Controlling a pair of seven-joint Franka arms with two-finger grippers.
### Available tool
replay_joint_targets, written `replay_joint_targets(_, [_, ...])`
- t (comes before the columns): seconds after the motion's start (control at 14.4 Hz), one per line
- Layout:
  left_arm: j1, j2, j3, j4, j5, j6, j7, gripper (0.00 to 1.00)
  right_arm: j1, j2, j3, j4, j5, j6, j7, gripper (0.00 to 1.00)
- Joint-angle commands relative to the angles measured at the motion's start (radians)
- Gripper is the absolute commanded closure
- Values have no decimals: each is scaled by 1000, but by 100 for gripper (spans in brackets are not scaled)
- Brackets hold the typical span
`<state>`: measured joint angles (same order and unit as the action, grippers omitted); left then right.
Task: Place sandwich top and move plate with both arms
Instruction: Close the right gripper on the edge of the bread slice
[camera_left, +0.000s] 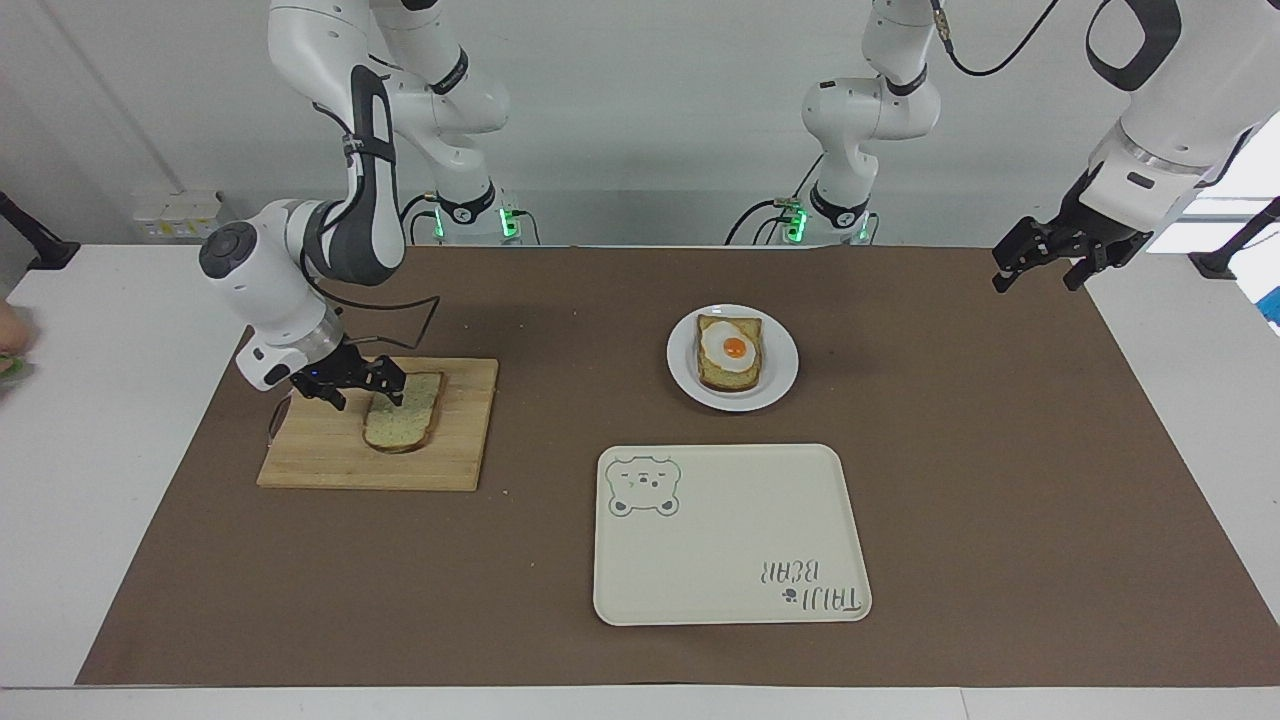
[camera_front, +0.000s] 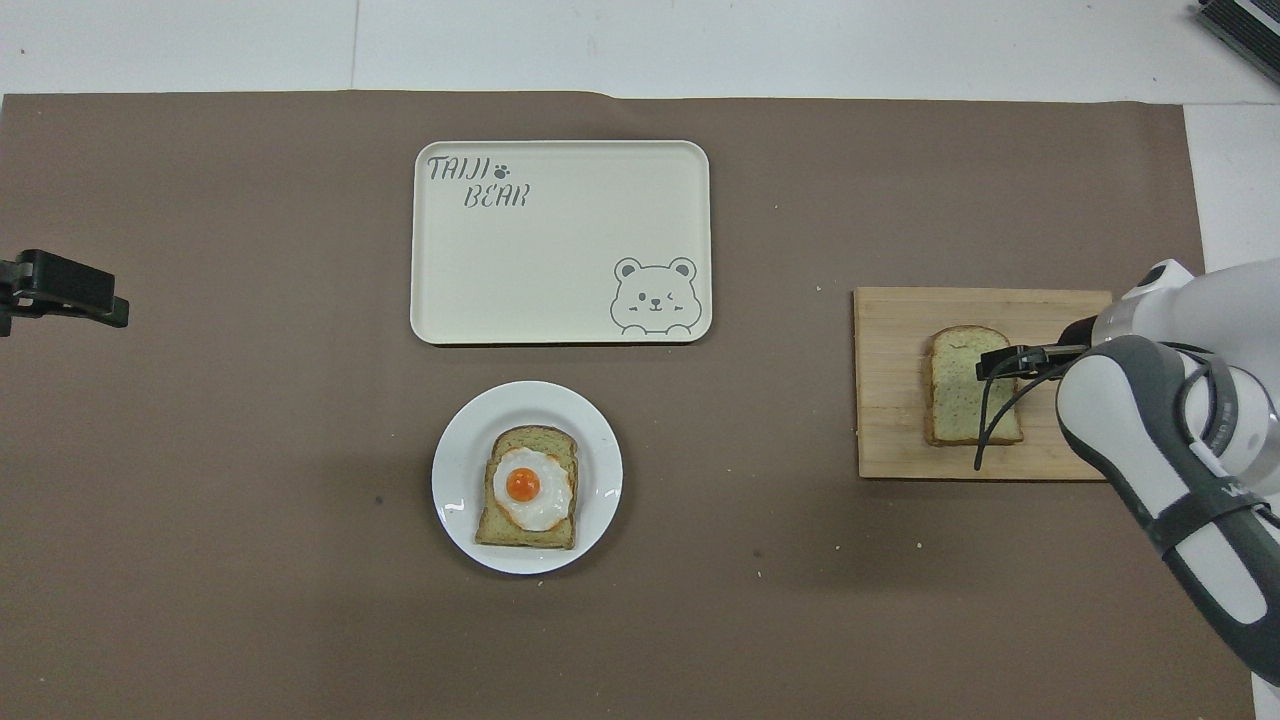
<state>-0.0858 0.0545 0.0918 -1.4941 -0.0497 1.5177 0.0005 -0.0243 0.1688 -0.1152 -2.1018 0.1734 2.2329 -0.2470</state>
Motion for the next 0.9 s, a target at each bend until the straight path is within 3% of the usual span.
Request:
replay_joint_targets(0.0, [8, -25, -6, -26, 13, -5, 7, 0, -16, -8, 8, -43, 46, 25, -44, 0])
replay_joint_targets(0.14, [8, -25, -7, -26, 13, -5, 7, 0, -14, 3, 6, -50, 110, 45, -78, 0])
replay_joint_targets(0.62, [8, -25, -6, -26, 13, -5, 7, 0, -23, 31, 6, -63, 133, 93, -163, 2])
replay_joint_targets(0.83, [8, -25, -7, -26, 13, -5, 7, 0, -23, 31, 6, -63, 132, 91, -163, 65])
